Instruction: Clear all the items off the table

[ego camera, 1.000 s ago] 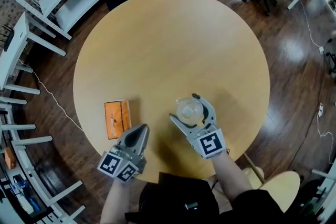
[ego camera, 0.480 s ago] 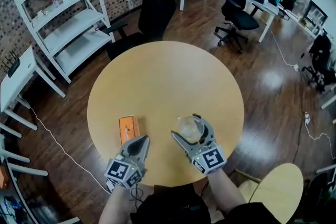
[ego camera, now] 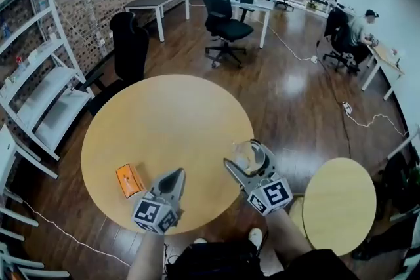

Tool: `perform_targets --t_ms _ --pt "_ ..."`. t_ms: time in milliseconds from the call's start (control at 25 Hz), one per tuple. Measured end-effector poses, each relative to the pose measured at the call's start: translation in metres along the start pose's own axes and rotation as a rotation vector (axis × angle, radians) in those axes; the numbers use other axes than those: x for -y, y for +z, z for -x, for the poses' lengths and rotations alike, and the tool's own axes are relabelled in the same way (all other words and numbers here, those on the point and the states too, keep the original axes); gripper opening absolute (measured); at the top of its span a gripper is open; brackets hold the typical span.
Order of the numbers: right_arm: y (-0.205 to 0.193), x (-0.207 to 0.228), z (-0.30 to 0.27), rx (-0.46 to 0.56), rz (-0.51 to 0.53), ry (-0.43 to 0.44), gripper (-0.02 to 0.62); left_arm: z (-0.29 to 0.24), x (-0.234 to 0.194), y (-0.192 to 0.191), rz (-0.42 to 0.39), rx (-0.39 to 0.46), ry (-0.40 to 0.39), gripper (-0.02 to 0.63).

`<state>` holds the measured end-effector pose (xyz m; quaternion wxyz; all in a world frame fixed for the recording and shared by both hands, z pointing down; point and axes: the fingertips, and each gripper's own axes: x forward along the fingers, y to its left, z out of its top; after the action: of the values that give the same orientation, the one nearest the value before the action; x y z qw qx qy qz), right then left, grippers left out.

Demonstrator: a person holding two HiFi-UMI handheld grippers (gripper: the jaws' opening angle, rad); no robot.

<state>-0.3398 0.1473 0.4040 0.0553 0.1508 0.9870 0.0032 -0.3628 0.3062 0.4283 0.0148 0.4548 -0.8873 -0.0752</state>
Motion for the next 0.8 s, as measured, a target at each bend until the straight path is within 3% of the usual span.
perform_targets --t_ms 400,600,800 --pt "0.046 0.150 0.206 -0.020 0.134 -0.392 0.410 -0.116 0.192 0.001 0.066 0.034 -0.372 0.005" --pt "0.051 0.199 0.298 -0.025 0.104 -0.535 0.410 -0.140 0.279 -0.009 0.098 0.009 -0.494 0.005" --pt "0.056 0.240 0.371 -0.003 0.065 -0.634 0.410 -0.164 0.345 -0.024 0.087 -0.012 -0.553 0.005"
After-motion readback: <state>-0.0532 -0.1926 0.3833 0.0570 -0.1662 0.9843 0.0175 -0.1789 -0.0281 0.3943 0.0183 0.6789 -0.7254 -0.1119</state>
